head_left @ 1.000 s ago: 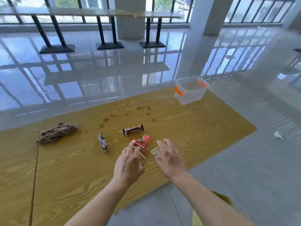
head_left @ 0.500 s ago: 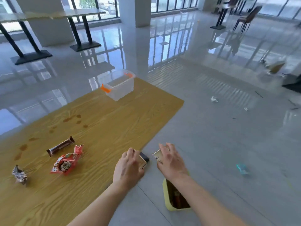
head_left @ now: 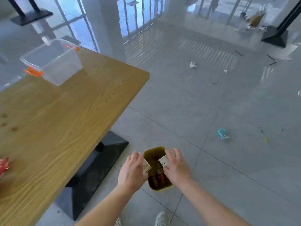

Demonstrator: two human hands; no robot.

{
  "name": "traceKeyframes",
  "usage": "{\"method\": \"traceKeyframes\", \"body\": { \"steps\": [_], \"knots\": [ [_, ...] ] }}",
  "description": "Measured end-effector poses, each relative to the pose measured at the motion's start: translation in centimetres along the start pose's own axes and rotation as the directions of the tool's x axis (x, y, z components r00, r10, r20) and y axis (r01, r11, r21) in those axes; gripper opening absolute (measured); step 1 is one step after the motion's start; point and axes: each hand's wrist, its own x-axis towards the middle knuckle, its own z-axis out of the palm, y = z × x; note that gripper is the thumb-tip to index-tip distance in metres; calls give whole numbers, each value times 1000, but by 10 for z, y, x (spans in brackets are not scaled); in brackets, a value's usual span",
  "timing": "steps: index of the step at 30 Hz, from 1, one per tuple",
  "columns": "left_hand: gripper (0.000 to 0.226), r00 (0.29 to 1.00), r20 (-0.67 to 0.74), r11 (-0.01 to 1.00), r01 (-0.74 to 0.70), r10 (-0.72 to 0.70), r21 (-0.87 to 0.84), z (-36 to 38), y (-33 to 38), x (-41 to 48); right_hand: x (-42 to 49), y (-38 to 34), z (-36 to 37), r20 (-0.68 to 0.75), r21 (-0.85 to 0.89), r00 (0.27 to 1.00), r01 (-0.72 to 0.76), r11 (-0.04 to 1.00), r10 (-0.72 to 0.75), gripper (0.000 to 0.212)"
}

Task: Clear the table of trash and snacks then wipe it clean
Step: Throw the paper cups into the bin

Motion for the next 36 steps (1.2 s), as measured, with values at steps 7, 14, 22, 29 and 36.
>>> {"method": "traceKeyframes", "body": {
  "steps": [7,14,22,29,36],
  "knots": [
    [64,984,153,993,-97,86,65,104,-24,68,60,60,94,67,115,988,-147,982,140,67],
    [67,958,249,975,-180,144,129,210,-56,126,115,108,196,85,140,975,-215,967,204,63],
    [68,939,275,953,-256,206,163,296,-81,170,168,148,279,88,113,979,-193,975,184,64],
    [70,921,300,923,-319,249,215,335,-83,188,182,168,308,69,87,979,-197,976,192,66],
    [79,929,318,924,-280,192,262,339,-86,192,186,174,311,37,76,986,-165,983,163,66]
  ]
}}
